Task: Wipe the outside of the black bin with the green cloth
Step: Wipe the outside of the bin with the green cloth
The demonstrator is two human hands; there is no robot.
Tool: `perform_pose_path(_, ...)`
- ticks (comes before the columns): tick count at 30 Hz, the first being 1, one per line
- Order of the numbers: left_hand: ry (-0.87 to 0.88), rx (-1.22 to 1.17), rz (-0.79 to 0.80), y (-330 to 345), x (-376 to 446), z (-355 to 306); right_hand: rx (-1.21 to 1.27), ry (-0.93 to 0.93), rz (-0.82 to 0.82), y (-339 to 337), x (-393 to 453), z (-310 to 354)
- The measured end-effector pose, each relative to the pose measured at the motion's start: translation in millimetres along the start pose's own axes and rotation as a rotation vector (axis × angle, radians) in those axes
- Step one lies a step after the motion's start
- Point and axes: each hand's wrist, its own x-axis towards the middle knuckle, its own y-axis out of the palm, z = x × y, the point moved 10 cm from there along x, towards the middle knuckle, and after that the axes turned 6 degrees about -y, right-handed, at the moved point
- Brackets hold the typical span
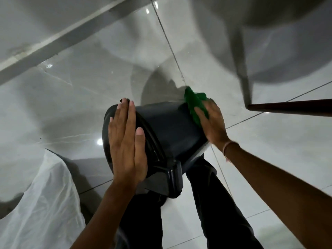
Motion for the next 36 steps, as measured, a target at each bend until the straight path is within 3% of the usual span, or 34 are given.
perform_pose_path(2,0.006,-0.005,-0.007,2.7,5.7,-5.8,-0.050,0.029,0.006,2.1,31.6,21.5)
perform_pose_path(4,0.036,-0.007,0.000,1.7,6.1,-6.6,-0.015,-0.096,0.039,13.8,36.6,64.6)
perform_pose_path(7,0.084,0.030,-0.016,-6.7,-19.3,4.8,0.037,-0.385,0.095,41.8,-22.4,116.6)
perform_pose_path(9,0.110,0.044,0.013,-4.7,-33.6,10.3,0.056,-0.443,0.091,47.1,-69.5,108.5)
perform_pose_path(14,0.167,0.072,0.094,1.3,-55.9,18.2,0.072,-0.298,0.110,31.7,-115.1,15.9)
perform_pose_path(18,0.120,0.022,0.148,1.8,-57.5,28.4,0.015,-0.010,0.054,26.4,-48.4,-24.7)
perform_pose_path(20,0.098,0.012,0.120,4.9,-58.6,23.7,-0.014,0.029,0.067,29.5,-10.2,-14.1)
perform_pose_path(23,0.053,0.001,0.066,6.1,-65.9,24.6,-0.034,-0.123,0.218,55.2,0.8,41.8)
perform_pose_path(26,0.059,0.009,0.057,4.9,-73.9,31.1,0.020,-0.443,0.294,61.1,-69.1,93.0)
perform_pose_path(29,0.069,0.023,0.048,4.2,-83.2,33.9,0.024,-0.577,0.387,43.4,-135.2,64.6)
perform_pose_path(33,0.109,0.051,0.035,4.0,-88.8,29.8,-0.133,-0.253,0.278,21.4,-77.9,-22.8)
perform_pose_path(36,0.126,0.062,0.031,10.3,-80.6,21.1,-0.176,-0.125,0.200,32.2,-5.6,-9.2)
